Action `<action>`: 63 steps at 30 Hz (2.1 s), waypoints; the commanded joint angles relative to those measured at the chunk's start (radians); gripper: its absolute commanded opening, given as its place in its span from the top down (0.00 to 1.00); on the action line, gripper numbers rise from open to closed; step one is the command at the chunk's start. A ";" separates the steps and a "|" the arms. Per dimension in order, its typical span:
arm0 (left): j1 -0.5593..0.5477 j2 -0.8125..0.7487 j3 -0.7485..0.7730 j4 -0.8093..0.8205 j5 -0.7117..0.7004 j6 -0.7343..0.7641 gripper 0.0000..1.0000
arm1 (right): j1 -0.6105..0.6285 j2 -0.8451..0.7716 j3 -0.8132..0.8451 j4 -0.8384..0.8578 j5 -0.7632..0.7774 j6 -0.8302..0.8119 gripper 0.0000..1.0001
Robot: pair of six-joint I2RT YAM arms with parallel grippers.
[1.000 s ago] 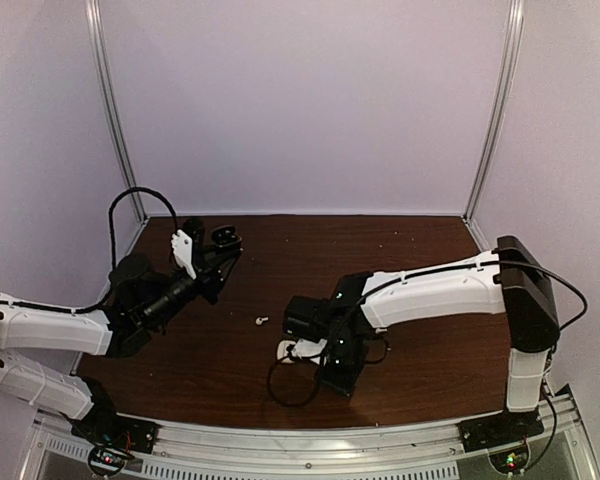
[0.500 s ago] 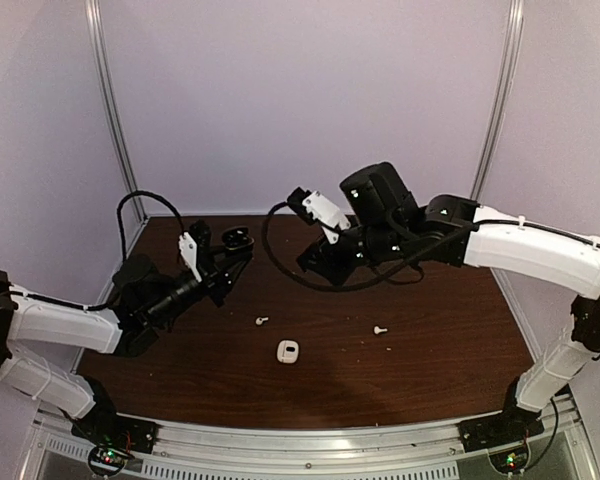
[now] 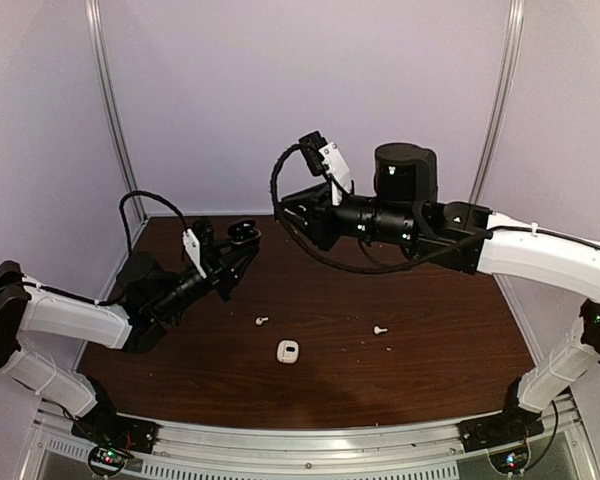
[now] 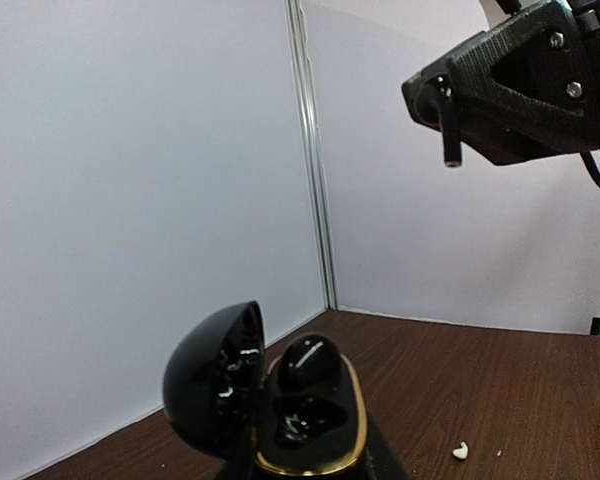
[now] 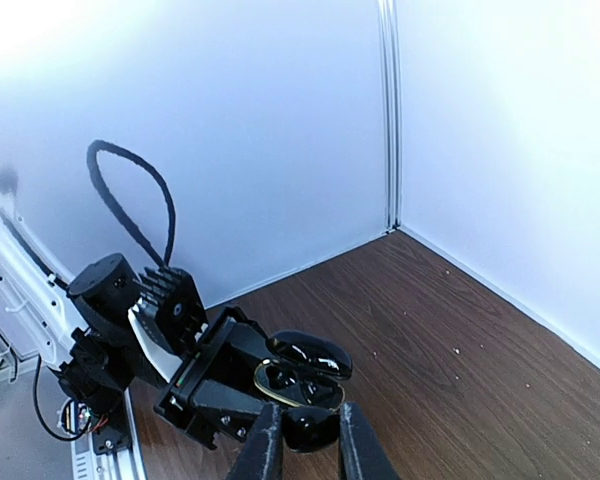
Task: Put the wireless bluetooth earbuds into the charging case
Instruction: Insert the left earbud into the left side groove of the charging case.
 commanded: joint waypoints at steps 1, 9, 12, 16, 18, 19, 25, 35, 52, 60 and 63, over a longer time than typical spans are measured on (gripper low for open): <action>-0.020 0.022 0.031 0.094 0.009 0.050 1.00 | 0.016 0.022 -0.008 0.123 -0.027 0.045 0.84; -0.043 0.050 0.042 0.118 -0.006 0.105 1.00 | 0.060 0.088 0.017 0.150 -0.013 0.062 0.84; -0.050 0.051 0.043 0.127 -0.007 0.113 1.00 | 0.070 0.104 0.024 0.151 -0.004 0.057 0.84; -0.055 0.050 0.045 0.129 -0.004 0.117 1.00 | 0.077 0.119 0.022 0.156 0.006 0.054 0.84; -0.056 0.050 0.045 0.131 -0.007 0.117 1.00 | 0.081 0.126 0.012 0.168 0.014 0.054 0.84; -0.056 0.050 0.045 0.132 -0.006 0.117 1.00 | 0.083 0.128 0.010 0.171 0.017 0.054 0.84; -0.059 0.051 0.046 0.141 -0.001 0.113 1.00 | 0.089 0.130 -0.023 0.214 0.062 0.051 0.85; -0.063 0.048 0.048 0.151 0.001 0.098 1.00 | 0.091 0.143 -0.038 0.253 0.097 0.038 0.85; -0.066 0.040 0.043 0.168 0.007 0.073 1.00 | 0.097 0.166 -0.066 0.288 0.124 0.038 0.85; -0.066 0.035 0.043 0.177 -0.007 0.064 1.00 | 0.102 0.179 -0.062 0.273 0.115 0.042 0.83; -0.065 0.031 0.044 0.178 -0.011 0.064 1.00 | 0.103 0.178 -0.067 0.262 0.115 0.038 0.79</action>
